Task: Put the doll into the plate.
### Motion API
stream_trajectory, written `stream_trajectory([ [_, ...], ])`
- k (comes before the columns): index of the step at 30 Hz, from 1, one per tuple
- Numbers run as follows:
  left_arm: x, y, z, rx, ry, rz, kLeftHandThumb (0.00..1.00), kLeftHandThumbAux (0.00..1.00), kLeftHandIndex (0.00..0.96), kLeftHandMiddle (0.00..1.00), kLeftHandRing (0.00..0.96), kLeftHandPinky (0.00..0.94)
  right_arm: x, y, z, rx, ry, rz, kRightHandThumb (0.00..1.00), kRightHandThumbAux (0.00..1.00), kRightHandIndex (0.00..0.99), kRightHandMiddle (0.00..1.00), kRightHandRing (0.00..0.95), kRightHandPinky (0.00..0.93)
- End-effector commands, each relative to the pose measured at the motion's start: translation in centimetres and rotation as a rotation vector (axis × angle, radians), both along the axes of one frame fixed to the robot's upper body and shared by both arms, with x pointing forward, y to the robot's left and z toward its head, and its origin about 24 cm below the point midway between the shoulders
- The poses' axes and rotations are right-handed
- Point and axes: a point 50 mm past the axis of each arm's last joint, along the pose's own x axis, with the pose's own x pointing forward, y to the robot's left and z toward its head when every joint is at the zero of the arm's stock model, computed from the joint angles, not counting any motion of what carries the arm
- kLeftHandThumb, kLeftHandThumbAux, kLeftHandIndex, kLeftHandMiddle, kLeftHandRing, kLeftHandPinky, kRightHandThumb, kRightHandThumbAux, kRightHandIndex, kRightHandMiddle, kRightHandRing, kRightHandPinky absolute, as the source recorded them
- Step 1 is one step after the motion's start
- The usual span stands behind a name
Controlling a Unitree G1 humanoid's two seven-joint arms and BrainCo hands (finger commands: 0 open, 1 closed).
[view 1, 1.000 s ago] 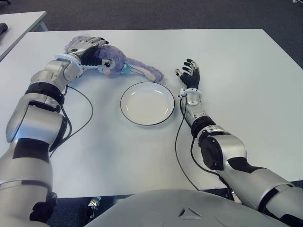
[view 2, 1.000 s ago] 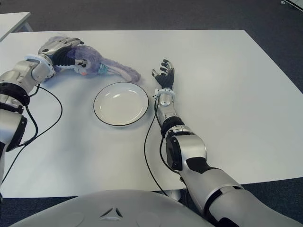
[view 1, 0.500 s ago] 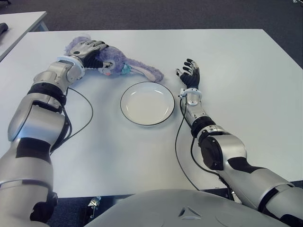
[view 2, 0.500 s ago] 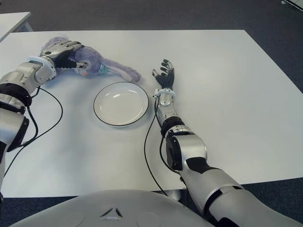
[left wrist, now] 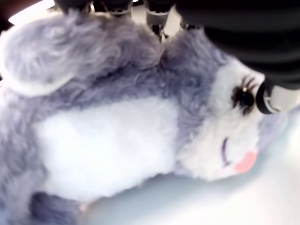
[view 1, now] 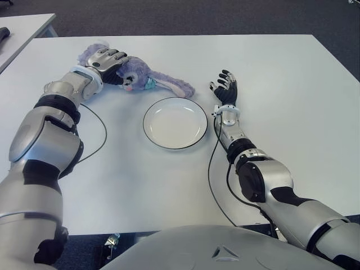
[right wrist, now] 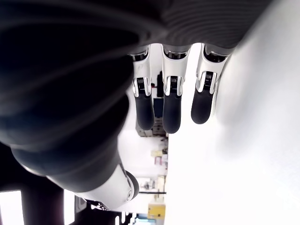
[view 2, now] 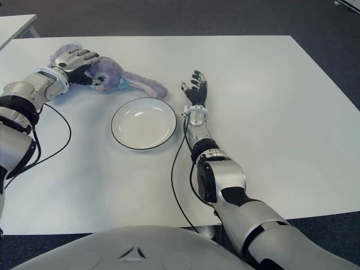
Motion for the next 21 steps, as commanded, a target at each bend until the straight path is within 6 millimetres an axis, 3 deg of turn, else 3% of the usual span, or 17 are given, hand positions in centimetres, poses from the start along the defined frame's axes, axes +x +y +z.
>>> stream_trajectory([
  [1,-0.9,-0.2,-3.6,0.168,0.118,-0.021,0.383,0.33,0.0,0.0,0.0,0.011,-8.0,1.3,-10.7,0.065,0.496,-0.012,0.414,0.922,0.163,0.22,0.215,0.224],
  [2,-1.0,-0.2,-3.9,0.178,0.119,-0.018,0.386,0.331,0.0,0.0,0.0,0.011,-8.0,1.3,-10.7,0.065,0.495,-0.012,0.415,0.922,0.163,0.22,0.216,0.224],
  [5,-1.3,0.0,-4.8,0.219,0.117,-0.011,0.514,0.354,0.0,0.0,0.0,0.029,-8.0,1.3,-10.7,0.066,0.493,-0.013,0.42,0.922,0.165,0.222,0.22,0.226],
  [16,-1.4,0.3,-5.2,0.297,0.087,-0.019,0.602,0.34,0.0,0.0,0.0,0.089,-8.0,1.3,-10.7,0.054,0.491,-0.015,0.447,0.913,0.169,0.224,0.225,0.229],
  [19,-1.4,0.3,-5.2,0.301,0.083,0.004,0.688,0.327,0.0,0.0,0.04,0.3,-8.0,1.3,-10.7,0.048,0.486,-0.011,0.454,0.912,0.169,0.224,0.224,0.226],
  [20,-1.4,0.4,-5.2,0.299,0.082,0.008,0.759,0.33,0.0,0.0,0.09,0.383,-8.0,1.3,-10.7,0.046,0.485,-0.011,0.457,0.911,0.169,0.223,0.224,0.225],
  [21,-1.4,0.4,-5.3,0.296,0.08,0.013,0.772,0.331,0.0,0.0,0.099,0.397,-8.0,1.3,-10.7,0.045,0.484,-0.01,0.458,0.911,0.169,0.223,0.224,0.225],
])
